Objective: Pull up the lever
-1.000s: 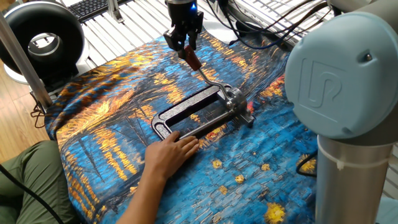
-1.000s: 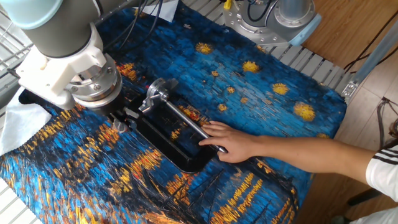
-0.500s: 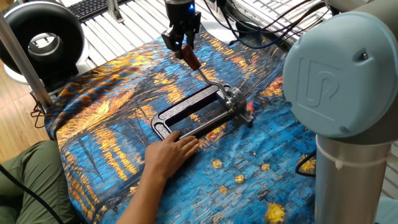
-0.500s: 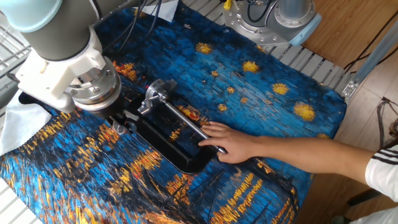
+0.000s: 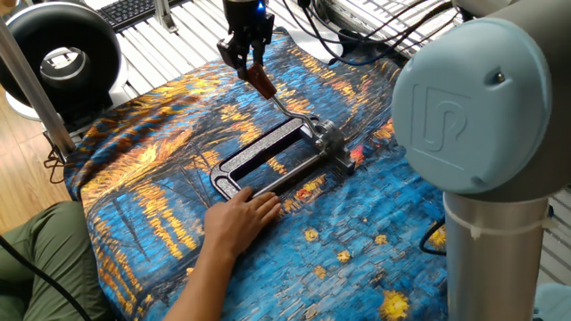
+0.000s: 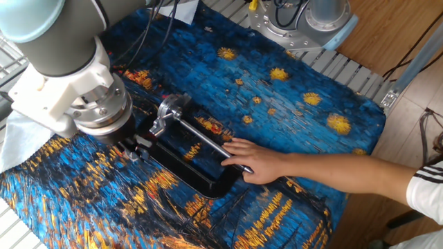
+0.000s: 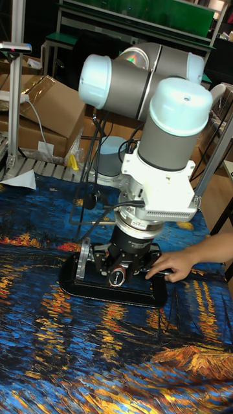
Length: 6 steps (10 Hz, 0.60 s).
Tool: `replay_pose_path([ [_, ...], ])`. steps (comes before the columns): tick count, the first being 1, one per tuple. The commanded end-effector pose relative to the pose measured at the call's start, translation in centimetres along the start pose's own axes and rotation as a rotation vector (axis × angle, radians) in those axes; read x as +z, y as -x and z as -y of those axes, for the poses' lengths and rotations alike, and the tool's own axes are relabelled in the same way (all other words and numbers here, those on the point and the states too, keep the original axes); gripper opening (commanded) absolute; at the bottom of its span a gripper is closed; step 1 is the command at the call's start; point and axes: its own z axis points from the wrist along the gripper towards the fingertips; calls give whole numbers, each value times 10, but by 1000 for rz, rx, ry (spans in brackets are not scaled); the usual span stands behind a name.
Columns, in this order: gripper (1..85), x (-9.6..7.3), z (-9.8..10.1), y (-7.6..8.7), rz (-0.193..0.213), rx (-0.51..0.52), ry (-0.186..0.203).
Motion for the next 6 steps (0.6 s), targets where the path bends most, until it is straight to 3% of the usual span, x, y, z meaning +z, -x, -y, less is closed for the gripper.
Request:
replay_pose_path([
  [1,457,-6,-4,6,20,-10,3],
  [4,563,-13,-4,-1,24,-47,-5],
  [6,543,-20,1,-12,12,-32,-36],
])
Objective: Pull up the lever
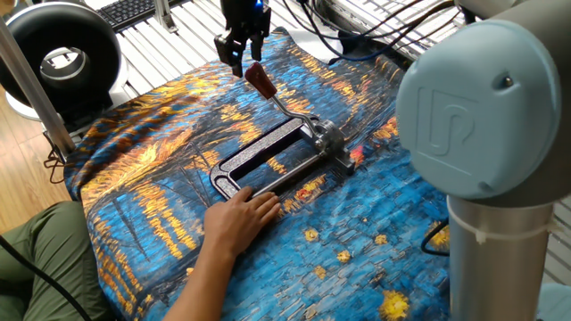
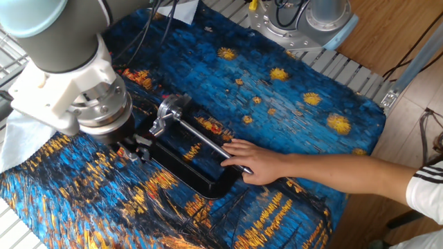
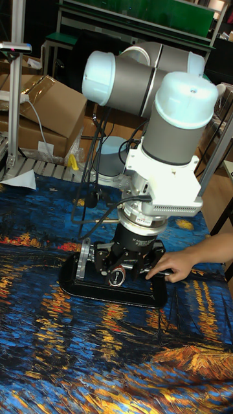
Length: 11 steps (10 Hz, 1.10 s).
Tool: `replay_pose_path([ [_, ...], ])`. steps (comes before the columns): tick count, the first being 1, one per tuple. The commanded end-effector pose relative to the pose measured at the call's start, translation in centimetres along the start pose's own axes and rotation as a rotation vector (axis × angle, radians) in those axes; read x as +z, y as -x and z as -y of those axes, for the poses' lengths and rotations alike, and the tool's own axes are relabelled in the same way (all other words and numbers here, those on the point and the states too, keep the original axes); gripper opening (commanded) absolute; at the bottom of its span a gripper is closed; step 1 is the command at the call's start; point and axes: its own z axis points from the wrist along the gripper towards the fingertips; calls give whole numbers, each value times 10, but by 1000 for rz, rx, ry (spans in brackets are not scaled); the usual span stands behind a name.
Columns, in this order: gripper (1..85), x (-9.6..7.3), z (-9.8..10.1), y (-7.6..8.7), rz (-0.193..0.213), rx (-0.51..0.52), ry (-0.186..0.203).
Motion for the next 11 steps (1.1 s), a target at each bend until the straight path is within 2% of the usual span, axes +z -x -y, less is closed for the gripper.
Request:
replay_pose_path([
  [1,467,-12,2,-17,-18,24,-25],
  [3,420,-25,-3,-32,-29,58,-34],
  [5,387,-34,-12,-40,-17,83,-32],
  [6,337,-37,-15,-45,-16,96,-29],
  [7,203,-39,-18,-49,-18,133,-29],
  [8,73,-42,-19,-56,-36,159,-39],
  [9,10,-42,-16,-57,-43,173,-51],
  [11,10,-42,-23,-51,-21,168,-22],
])
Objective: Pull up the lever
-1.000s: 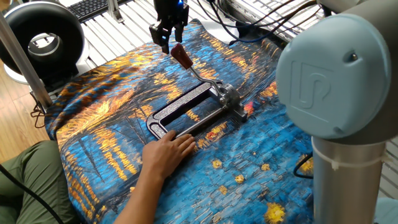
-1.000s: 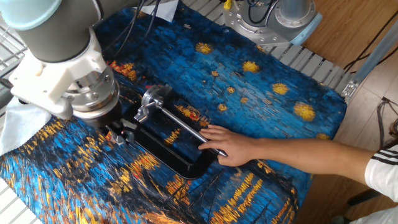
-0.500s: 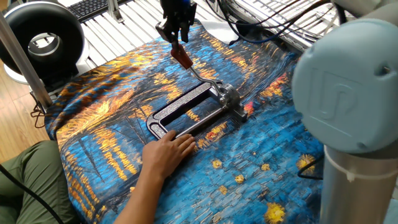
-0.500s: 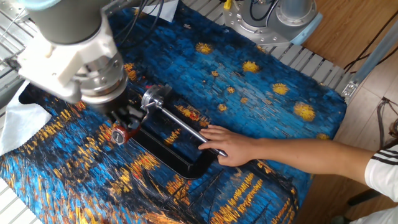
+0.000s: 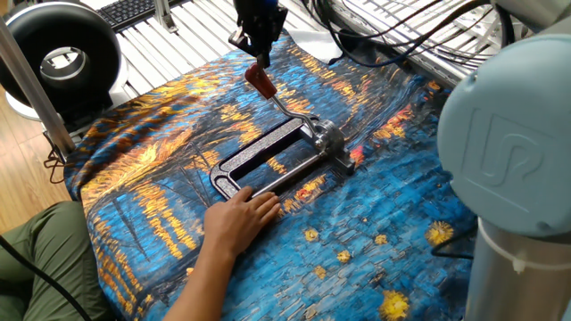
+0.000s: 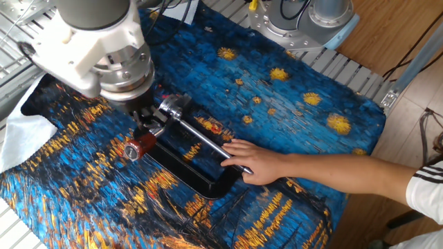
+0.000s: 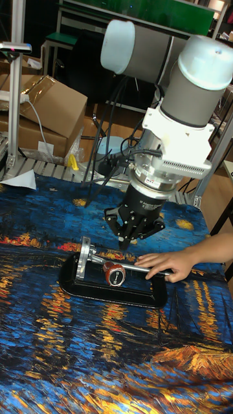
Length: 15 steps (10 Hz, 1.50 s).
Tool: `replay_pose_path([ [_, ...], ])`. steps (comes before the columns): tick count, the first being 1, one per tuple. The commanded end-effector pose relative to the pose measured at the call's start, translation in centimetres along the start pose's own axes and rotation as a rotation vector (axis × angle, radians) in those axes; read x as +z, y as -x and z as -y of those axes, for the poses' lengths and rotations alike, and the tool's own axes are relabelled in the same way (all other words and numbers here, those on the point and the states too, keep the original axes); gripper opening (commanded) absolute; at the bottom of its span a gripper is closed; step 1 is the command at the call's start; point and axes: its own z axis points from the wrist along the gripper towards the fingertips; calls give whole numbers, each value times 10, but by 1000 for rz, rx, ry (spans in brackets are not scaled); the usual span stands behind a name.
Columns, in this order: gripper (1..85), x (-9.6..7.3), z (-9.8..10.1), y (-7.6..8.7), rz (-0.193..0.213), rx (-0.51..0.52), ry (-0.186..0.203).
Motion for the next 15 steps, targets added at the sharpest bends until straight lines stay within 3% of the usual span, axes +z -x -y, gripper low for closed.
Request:
replay_pose_path([
  [1,10,-4,-15,4,29,15,52],
  [3,10,-5,-17,12,63,-24,58],
  [7,10,-5,-7,17,84,-37,19],
  [9,10,-19,-4,14,89,-48,-8],
  [13,10,-27,-2,8,90,-37,-6],
  [15,10,-28,-12,18,130,-11,32],
])
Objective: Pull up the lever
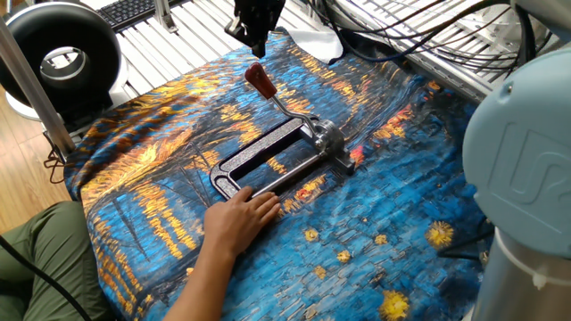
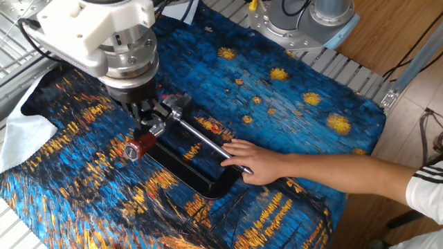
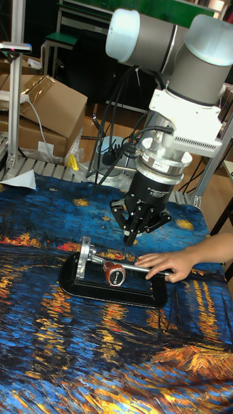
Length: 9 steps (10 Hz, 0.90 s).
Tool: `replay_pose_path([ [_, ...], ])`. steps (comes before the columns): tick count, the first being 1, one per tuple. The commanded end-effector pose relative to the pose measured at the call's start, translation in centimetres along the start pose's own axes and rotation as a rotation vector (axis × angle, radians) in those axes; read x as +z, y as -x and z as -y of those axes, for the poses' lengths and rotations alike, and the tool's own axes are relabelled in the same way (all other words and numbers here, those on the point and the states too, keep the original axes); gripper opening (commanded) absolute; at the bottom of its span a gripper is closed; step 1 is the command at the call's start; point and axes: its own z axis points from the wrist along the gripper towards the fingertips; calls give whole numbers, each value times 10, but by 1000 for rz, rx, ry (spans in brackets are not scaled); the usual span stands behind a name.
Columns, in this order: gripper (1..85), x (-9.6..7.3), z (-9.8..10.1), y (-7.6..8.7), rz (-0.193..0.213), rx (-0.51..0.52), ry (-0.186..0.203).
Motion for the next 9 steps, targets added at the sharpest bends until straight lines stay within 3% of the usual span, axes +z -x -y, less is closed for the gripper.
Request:
replay_pose_path([
  [1,10,-4,-10,15,63,16,42],
  [2,10,-4,-11,16,65,30,46],
  [4,10,-4,2,17,72,-10,-4],
  [5,10,2,2,25,59,-30,-6],
  [7,10,23,1,56,60,-52,5],
  [9,10,31,-1,70,59,-63,-1],
])
